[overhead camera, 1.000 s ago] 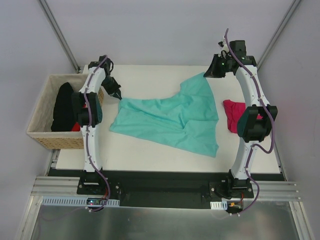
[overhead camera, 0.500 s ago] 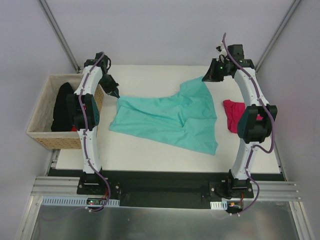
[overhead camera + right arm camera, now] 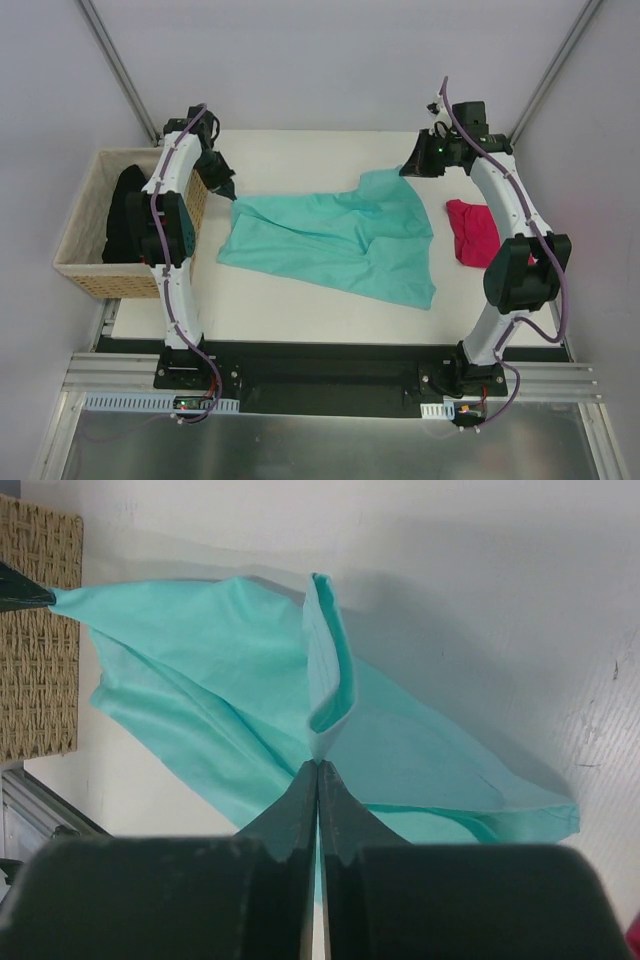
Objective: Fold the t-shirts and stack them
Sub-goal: Fold the other side of the tshirt into a rectangle
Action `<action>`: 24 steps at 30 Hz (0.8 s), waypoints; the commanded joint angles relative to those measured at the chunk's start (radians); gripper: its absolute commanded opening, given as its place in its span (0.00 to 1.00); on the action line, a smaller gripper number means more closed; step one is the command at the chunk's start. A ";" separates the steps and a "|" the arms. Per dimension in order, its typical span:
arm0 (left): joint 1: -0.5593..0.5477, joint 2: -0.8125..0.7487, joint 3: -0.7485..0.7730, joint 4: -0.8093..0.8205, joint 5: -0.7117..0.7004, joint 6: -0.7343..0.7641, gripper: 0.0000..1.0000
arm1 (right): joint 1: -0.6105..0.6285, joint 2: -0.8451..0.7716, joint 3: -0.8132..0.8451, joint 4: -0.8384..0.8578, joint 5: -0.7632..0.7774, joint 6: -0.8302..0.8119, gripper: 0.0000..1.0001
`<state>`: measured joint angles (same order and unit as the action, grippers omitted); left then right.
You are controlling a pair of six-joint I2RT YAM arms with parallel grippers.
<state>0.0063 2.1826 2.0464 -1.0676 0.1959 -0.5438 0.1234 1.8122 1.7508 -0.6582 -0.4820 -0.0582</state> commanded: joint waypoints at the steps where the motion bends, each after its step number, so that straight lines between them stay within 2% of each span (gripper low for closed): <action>1: -0.005 -0.083 -0.018 -0.060 -0.026 0.051 0.00 | 0.019 -0.114 -0.060 0.032 0.014 -0.014 0.01; 15: -0.003 -0.153 -0.095 -0.135 -0.081 0.119 0.00 | 0.137 -0.333 -0.376 0.063 0.140 0.079 0.01; 24: -0.005 -0.185 -0.173 -0.153 -0.099 0.150 0.00 | 0.194 -0.432 -0.473 0.074 0.207 0.120 0.01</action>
<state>0.0063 2.0762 1.8988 -1.1679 0.1253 -0.4278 0.3012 1.4570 1.2881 -0.6128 -0.3149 0.0299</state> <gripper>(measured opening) 0.008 0.014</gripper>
